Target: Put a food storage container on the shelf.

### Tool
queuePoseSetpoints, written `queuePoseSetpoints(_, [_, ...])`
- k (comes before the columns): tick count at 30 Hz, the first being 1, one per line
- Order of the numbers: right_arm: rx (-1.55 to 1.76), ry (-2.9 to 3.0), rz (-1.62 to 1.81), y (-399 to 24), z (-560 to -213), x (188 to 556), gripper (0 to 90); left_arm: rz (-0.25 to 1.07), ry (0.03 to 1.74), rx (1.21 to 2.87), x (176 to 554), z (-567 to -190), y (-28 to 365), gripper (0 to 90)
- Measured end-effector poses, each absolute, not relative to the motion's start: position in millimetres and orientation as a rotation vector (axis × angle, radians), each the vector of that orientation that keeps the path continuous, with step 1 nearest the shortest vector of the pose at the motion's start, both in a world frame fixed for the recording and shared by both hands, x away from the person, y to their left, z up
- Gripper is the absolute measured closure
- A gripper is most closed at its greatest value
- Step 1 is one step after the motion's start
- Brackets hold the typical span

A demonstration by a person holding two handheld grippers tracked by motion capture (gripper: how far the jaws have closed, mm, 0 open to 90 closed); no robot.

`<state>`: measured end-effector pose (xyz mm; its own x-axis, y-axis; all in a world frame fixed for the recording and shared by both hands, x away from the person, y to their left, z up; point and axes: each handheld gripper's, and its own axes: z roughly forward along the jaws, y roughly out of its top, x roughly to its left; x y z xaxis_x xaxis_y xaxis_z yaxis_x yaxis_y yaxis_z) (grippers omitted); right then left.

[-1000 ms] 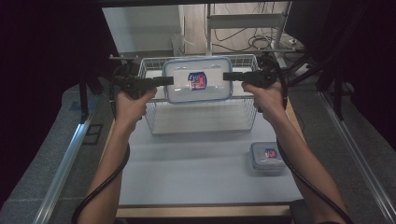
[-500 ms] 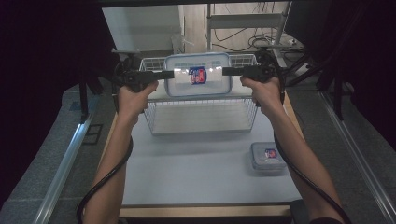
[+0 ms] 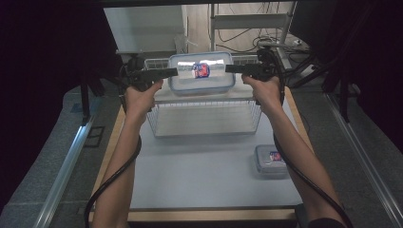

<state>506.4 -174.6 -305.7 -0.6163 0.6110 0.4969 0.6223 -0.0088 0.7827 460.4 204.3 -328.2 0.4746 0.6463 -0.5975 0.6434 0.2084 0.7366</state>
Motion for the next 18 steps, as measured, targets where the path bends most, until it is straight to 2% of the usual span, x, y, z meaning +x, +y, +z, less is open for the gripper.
queuePoseSetpoints(1, [-1.368,-2.205,-1.756,-173,-306,507,46.7,0.017,1.210,1.473,462,-329,203,42.6])
queuePoseSetpoints(3, [-1.390,-2.264,-1.735,-169,-307,508,46.8,0.081,1.221,1.494,462,-331,202,40.6])
queuePoseSetpoints(11, [-1.360,-2.312,-1.752,-168,-309,507,46.4,0.194,1.143,1.486,450,-323,203,41.4])
queuePoseSetpoints(18, [-1.297,-2.346,-1.808,-175,-309,499,46.6,0.332,1.051,1.553,420,-317,200,50.1])
